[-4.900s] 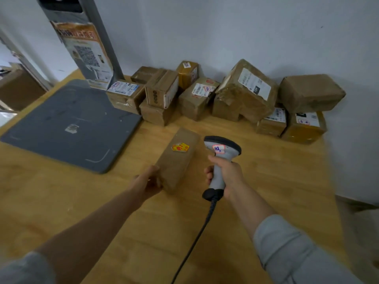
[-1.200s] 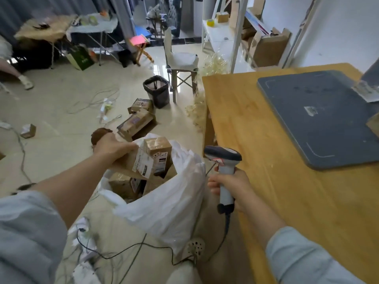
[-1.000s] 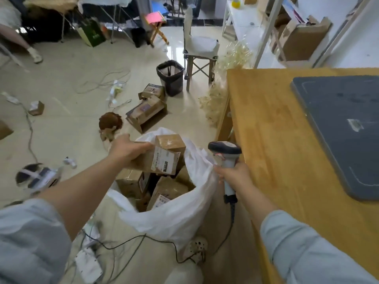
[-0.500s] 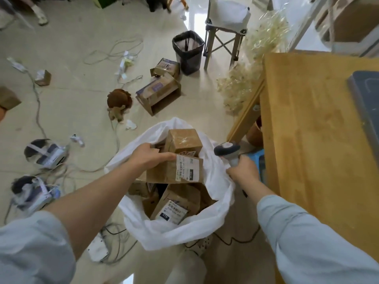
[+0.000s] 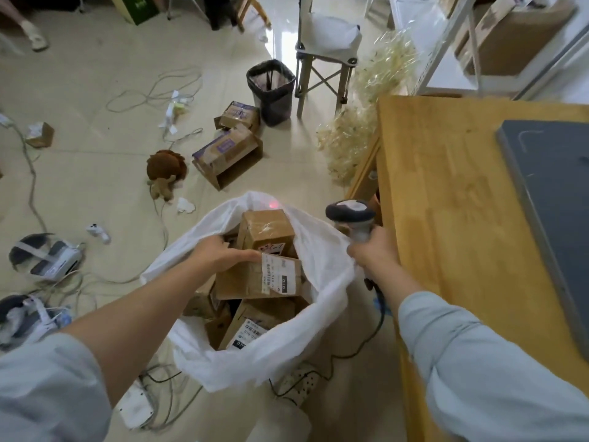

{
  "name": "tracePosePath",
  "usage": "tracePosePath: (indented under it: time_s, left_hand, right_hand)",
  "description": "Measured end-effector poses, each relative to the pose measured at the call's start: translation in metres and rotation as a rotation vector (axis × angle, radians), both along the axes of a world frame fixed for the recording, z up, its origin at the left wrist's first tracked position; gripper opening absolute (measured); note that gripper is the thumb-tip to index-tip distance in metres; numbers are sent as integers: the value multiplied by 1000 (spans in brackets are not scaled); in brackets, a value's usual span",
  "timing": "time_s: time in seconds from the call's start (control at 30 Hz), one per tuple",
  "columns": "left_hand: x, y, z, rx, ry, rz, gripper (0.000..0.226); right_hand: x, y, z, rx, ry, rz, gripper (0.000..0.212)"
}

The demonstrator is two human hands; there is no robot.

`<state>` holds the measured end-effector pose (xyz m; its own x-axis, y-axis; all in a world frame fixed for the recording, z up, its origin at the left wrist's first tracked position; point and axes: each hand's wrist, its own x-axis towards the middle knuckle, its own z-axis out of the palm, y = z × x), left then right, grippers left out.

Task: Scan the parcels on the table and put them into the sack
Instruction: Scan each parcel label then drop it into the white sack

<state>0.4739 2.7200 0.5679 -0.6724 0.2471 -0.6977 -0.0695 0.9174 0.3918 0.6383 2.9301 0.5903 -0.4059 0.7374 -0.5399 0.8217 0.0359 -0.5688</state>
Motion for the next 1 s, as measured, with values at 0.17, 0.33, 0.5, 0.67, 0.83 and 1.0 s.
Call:
tracePosePath:
  time_s: [0.17,0.33,0.5,0.67,0.83,1.0]
  left_hand:
    - [18,30,6,22,-55,10,89]
    - [44,56,-6,141,-271,-93,86]
    - [52,67,4,164,-181,-200,88]
    - [73,77,16,177,-109,-478,108]
    - [93,103,1,108,316,-884,88]
    - [102,108,-5,152,420,-1023,75]
  right_hand:
    - [-8,20,51,-1,216,-108,25]
    - [4,20,62,0,226,-76,30]
    - [28,18,59,-36,164,-114,30]
    - [35,13,63,-81,201,-133,34]
    - [36,14,60,-97,205,-95,31]
    - [45,19,55,-94,206,-130,31]
